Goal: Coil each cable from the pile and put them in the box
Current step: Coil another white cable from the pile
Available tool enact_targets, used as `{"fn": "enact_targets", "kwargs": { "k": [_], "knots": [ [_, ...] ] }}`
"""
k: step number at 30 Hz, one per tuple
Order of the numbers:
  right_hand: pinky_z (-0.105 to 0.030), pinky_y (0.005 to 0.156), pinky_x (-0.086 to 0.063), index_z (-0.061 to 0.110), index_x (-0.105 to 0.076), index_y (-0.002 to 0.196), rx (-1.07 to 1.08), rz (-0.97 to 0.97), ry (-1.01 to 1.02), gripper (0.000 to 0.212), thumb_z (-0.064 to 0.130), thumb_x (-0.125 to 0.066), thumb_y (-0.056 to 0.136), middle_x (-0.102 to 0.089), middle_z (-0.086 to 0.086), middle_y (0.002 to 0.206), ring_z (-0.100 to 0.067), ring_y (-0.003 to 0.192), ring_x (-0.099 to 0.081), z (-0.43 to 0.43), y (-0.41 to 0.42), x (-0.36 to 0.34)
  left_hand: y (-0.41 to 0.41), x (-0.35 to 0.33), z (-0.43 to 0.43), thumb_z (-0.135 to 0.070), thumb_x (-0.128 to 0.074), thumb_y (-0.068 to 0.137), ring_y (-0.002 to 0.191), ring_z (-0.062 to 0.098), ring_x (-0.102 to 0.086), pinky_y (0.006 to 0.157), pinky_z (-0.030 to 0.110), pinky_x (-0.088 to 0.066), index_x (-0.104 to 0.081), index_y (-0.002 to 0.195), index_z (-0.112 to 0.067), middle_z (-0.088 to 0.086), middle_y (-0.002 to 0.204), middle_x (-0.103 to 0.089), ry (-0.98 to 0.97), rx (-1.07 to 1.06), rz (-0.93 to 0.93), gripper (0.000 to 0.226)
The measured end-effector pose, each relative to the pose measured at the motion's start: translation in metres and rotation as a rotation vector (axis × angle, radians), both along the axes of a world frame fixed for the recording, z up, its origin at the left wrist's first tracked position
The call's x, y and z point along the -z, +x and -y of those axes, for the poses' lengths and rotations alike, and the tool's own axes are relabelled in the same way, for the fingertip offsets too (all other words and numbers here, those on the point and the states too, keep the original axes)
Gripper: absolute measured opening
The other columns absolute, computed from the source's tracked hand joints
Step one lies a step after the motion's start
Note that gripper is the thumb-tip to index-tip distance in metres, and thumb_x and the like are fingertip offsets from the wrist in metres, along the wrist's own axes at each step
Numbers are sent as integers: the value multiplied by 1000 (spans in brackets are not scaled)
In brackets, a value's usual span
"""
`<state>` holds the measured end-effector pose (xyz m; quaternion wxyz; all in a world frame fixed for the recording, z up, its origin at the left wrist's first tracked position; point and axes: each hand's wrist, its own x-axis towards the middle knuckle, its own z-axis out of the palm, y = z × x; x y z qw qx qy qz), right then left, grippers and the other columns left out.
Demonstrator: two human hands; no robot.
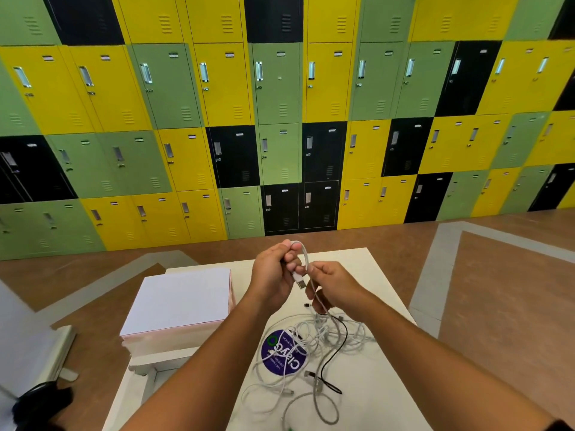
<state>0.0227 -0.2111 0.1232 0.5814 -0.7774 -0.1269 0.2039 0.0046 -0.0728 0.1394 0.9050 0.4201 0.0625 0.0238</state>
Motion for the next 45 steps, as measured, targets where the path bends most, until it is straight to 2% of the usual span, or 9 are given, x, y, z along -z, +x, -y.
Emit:
{"fn": "enact_targets", "kwargs": {
  "k": [7,10,14,17,21,26,32,38,45],
  "knots": [
    [-28,50,-32,6,-62,102,-166,131,-313,27,24,-43,106,-45,-3,64,-14,51,-39,-14,-14,3,4,0,-3,-7,-35,107,57,11,-50,65,26,-52,-63,107,5,4,67,-52,-57,-134,9,31],
    [-32,58,-36,4,-60,102,-280,290,-535,28,29,-47,103,-54,0,75,-14,64,-48,-17,-18,-11,6,10,1,-3,-41,106,66,15,-60,78,31,-57,-68,101,-3,6,73,-63,232,-255,19,28],
    [-36,72,-48,7,-68,106,-303,417,-668,25,23,-49,101,-66,-10,93,-25,84,-62,-16,-13,-33,4,20,-2,0,-47,102,69,10,-61,72,27,-54,-70,89,-18,3,74,-66,642,-303,130,32],
    [-31,63,-44,13,-73,99,-237,513,-692,20,21,-54,97,-70,-8,91,-24,81,-61,-12,-6,-47,2,19,-9,-2,-50,102,66,3,-61,65,21,-52,-70,86,-19,1,77,-69,858,-262,192,31],
    [-32,69,-51,25,-73,79,-75,595,-620,11,28,-70,89,-70,5,87,-14,84,-62,-7,7,-59,2,17,-15,-7,-47,104,76,19,-69,72,35,-58,-72,99,-16,6,87,-73,1045,-68,213,26],
    [-41,69,-57,28,-65,81,-5,581,-386,10,26,-71,89,-66,6,86,-14,82,-63,-1,20,-59,0,5,-18,-6,-40,106,60,14,-61,74,41,-57,-66,96,1,5,71,-62,839,66,151,28],
    [-36,76,-50,19,-74,90,0,465,-212,9,19,-67,94,-71,-2,88,-16,85,-64,11,30,-49,-10,-5,-17,-8,-33,106,53,13,-37,56,27,-43,-61,93,2,3,62,-44,538,211,86,32],
    [-12,46,-32,9,-74,94,-23,431,-182,17,19,-62,98,-53,20,48,3,47,-45,11,23,-43,-11,5,-13,-15,-39,108,51,9,-29,53,23,-39,-59,88,-4,-2,60,-31,462,181,47,30],
    [-23,42,-29,14,-72,99,-14,228,126,20,24,-55,103,-44,-6,60,-14,46,-39,12,21,-41,-8,-11,-8,-16,-42,107,45,5,-26,46,18,-33,-59,84,-5,-7,54,-30,299,152,60,31]
  ]
}}
